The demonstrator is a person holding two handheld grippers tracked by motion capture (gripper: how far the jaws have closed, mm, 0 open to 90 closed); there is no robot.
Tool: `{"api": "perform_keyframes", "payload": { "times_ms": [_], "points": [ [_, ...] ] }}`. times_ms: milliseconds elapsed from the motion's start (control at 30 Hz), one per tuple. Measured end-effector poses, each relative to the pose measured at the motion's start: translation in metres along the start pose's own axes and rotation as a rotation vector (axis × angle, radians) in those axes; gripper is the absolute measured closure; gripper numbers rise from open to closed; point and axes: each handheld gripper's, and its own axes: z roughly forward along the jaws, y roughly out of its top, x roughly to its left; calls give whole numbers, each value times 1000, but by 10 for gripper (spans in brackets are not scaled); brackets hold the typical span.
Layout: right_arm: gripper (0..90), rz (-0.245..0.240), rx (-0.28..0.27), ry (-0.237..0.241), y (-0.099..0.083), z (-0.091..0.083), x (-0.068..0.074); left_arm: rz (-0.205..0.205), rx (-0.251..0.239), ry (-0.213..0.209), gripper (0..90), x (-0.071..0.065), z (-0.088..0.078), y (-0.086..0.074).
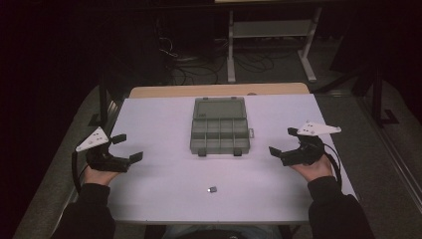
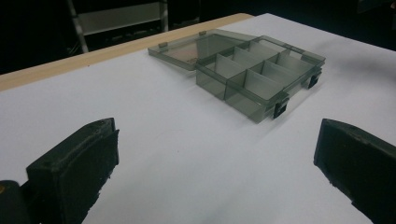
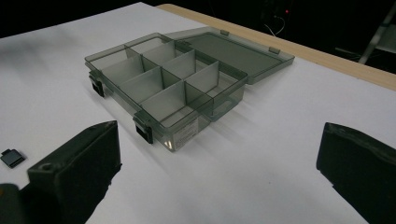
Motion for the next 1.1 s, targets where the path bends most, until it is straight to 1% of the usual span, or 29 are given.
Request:
{"api": "perform_keyframes", "payload": {
  "times_ms": [100,267,400,633,800,900,1100],
  "points": [
    [0,-5,5,-7,0,0,0,2,10,-2,0,0,0,0],
    [0,-2,3,-9,-2,0,0,2,11,-3,0,-1,0,0],
    [0,0,9,-8,-4,1,1,7,16,4,0,-5,-2,2],
    [0,0,2,-8,-4,0,1,33,33,3,0,-7,-1,6],
    [0,0,4,-7,-4,-1,1,50,53,1,0,-9,0,8],
    [0,1,5,-3,-4,-1,1,60,58,2,0,-9,-1,11],
    [0,2,10,2,-4,0,2,93,67,1,0,-13,-2,19]
  ]
}}
